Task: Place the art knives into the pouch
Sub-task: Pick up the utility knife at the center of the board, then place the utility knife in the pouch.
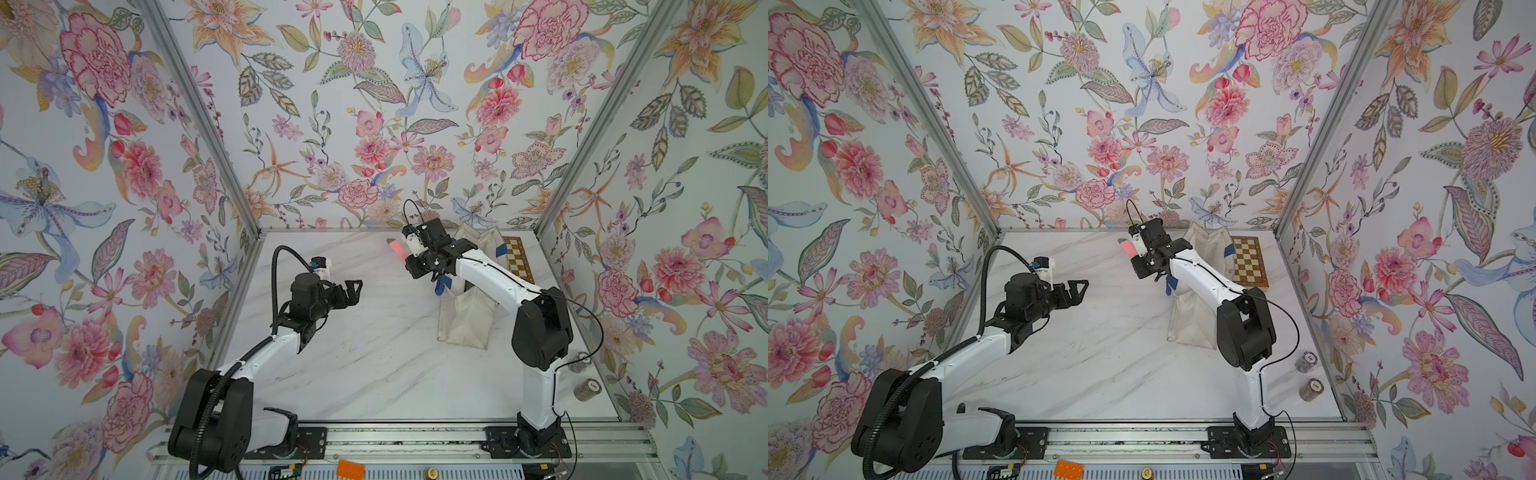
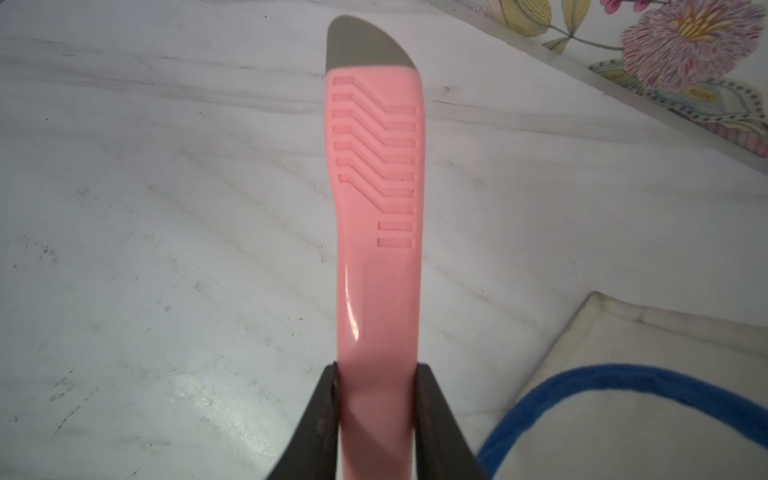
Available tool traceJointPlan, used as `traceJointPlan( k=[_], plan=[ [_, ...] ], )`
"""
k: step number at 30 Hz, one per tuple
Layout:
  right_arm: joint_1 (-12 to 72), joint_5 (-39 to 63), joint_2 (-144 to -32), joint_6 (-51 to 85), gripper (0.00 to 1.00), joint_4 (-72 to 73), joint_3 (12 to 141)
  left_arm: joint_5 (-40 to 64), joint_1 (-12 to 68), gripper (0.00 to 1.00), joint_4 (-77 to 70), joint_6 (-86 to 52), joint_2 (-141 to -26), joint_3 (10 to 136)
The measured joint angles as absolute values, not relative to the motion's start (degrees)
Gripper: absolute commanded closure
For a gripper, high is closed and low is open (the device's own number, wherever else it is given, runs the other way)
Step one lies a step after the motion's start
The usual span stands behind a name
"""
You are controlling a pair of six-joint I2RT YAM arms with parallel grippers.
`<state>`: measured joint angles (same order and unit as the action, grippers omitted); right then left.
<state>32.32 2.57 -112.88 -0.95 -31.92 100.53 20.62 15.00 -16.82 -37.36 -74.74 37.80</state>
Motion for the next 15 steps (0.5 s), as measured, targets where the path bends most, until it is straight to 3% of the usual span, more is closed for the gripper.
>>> traceJointPlan(
  k=[15],
  plan=[
    [14.5,1.3,-86.5,7.0,0.85,-20.5,80.4,20.9,15.0,0.0,-17.7,-37.4,-74.7,37.8]
  ],
)
